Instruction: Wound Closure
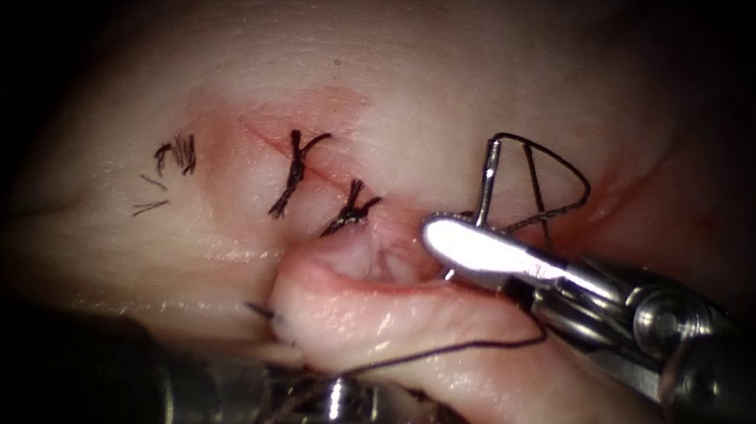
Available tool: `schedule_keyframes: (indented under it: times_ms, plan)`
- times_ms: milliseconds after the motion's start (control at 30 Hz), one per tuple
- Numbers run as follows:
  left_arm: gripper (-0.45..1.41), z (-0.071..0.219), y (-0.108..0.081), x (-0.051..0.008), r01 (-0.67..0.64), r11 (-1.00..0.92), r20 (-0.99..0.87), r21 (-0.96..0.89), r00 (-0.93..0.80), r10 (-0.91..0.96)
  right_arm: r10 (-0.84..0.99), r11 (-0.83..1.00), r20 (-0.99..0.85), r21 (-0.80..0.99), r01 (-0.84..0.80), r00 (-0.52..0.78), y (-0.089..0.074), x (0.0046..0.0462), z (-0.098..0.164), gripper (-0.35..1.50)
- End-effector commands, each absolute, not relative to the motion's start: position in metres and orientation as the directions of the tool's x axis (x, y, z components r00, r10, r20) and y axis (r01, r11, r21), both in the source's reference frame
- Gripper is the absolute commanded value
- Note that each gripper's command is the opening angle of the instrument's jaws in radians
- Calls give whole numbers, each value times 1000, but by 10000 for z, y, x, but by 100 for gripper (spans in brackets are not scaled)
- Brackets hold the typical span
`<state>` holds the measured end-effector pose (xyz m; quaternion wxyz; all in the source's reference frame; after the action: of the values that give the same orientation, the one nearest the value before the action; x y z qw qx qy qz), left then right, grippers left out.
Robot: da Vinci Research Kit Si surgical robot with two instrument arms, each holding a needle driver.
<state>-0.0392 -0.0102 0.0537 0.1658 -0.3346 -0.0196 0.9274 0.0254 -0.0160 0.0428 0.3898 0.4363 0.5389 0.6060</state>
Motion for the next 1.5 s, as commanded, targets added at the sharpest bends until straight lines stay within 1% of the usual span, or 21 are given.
schedule_keyframes:
  times_ms: [33,267,400,567,633,667,700,733,767,833,900,933,967,1033,1133,1200,1333,1433,1500]
  plan:
    - [-43,542,-101,-399,-296,-944,-614,-146,-721,321,937,-111,104,994,-3,-335,-165,266,429,-35]
    - [-43,542,-101,-400,-296,-944,-613,-146,-721,321,918,-136,136,990,27,-373,-172,280,423,-35]
    - [-43,542,-101,-399,-296,-944,-614,-146,-721,321,921,-129,135,991,40,-365,-170,294,419,-35]
    - [-43,541,-100,-397,-294,-944,-614,-148,-721,321,921,-132,141,990,50,-362,-163,293,417,-35]
    - [-43,540,-100,-396,-293,-944,-615,-149,-721,320,926,-104,110,994,37,-361,-158,290,417,-35]
    - [-43,539,-99,-395,-293,-944,-614,-148,-722,321,928,-41,43,999,15,-369,-153,288,417,-35]
    - [-43,539,-98,-394,-294,-944,-612,-148,-722,321,926,0,-1,1000,-1,-377,-150,286,418,-21]
    - [-43,538,-97,-393,-295,-944,-611,-148,-723,322,923,25,-27,1000,-9,-383,-147,284,418,15]
    - [-43,536,-96,-391,-297,-944,-612,-147,-722,322,920,65,-70,998,-26,-386,-143,280,418,37]
    - [-43,534,-95,-390,-299,-943,-613,-147,-721,324,923,79,-90,996,-45,-375,-139,274,417,46]
    - [-43,532,-94,-388,-301,-943,-610,-146,-723,325,927,117,-140,989,-86,-348,-135,269,415,86]
    - [-43,531,-94,-388,-302,-942,-612,-145,-721,325,926,140,-167,985,-102,-340,-133,268,414,101]
    - [-43,530,-94,-387,-302,-942,-612,-146,-721,326,923,168,-199,978,-121,-328,-130,267,413,111]
    - [-43,529,-94,-388,-298,-944,-613,-144,-722,321,918,210,-253,963,-167,-304,-128,264,411,118]
    - [-43,528,-94,-387,-298,-944,-612,-144,-722,322,910,289,-344,927,-238,-233,-125,261,408,120]
    - [-43,527,-95,-387,-298,-944,-612,-144,-722,322,879,378,-444,870,-316,-171,-123,256,405,126]
    - [-43,525,-94,-385,-296,-944,-613,-147,-722,322,828,494,-556,785,-374,-73,-115,241,400,130]
    - [-43,522,-95,-384,-296,-944,-612,-149,-722,323,796,557,-606,731,-394,2,-107,228,396,130]
    - [-43,520,-95,-384,-296,-943,-612,-150,-721,324,740,628,-671,667,-401,45,-98,218,392,130]
